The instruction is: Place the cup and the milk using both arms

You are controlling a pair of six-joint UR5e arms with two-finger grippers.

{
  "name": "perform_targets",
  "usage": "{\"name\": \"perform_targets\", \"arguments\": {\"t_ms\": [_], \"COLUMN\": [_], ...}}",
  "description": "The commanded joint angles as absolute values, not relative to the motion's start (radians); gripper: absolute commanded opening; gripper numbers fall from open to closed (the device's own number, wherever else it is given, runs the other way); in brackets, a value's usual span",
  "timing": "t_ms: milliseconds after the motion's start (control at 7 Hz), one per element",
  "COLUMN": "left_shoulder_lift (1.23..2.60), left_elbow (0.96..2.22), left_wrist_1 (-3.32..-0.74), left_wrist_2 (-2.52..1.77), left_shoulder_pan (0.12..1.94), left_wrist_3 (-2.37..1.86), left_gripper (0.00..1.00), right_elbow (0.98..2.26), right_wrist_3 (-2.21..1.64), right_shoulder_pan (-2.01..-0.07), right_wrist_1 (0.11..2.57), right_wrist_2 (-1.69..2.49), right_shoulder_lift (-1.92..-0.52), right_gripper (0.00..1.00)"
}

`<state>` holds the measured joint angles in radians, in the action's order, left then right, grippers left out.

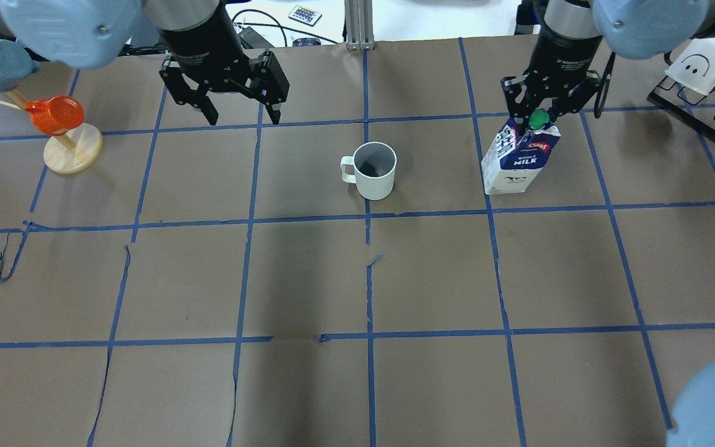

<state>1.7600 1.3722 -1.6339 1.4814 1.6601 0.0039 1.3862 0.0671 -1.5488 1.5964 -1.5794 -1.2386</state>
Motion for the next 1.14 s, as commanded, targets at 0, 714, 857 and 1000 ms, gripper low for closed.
{"name": "perform_targets", "arguments": {"t_ms": [0, 714, 857, 1000], "left_shoulder_lift": [1.619, 1.577, 1.577, 1.575], "left_elbow": [1.53, 1.592, 1.594, 1.594], "left_wrist_1": [-1.647, -1.545, -1.537, -1.536], "left_wrist_2": [1.486, 1.497, 1.499, 1.502], "left_shoulder_pan": [1.615, 1.552, 1.552, 1.552], "left_wrist_3": [0.008, 0.044, 0.082, 0.104], "left_gripper": [1.0, 1.0, 1.0, 1.0], "right_elbow": [1.284, 1.23, 1.23, 1.23], "right_wrist_3": [0.02, -0.115, -0.168, -0.172], "right_shoulder_pan": [-1.615, -1.71, -1.719, -1.724], "right_wrist_1": [1.598, 1.6, 1.598, 1.6], "right_wrist_2": [-1.569, -1.52, -1.519, -1.5], "right_shoulder_lift": [-1.142, -1.071, -1.068, -1.06], "right_gripper": [0.13, 0.14, 0.14, 0.14]}}
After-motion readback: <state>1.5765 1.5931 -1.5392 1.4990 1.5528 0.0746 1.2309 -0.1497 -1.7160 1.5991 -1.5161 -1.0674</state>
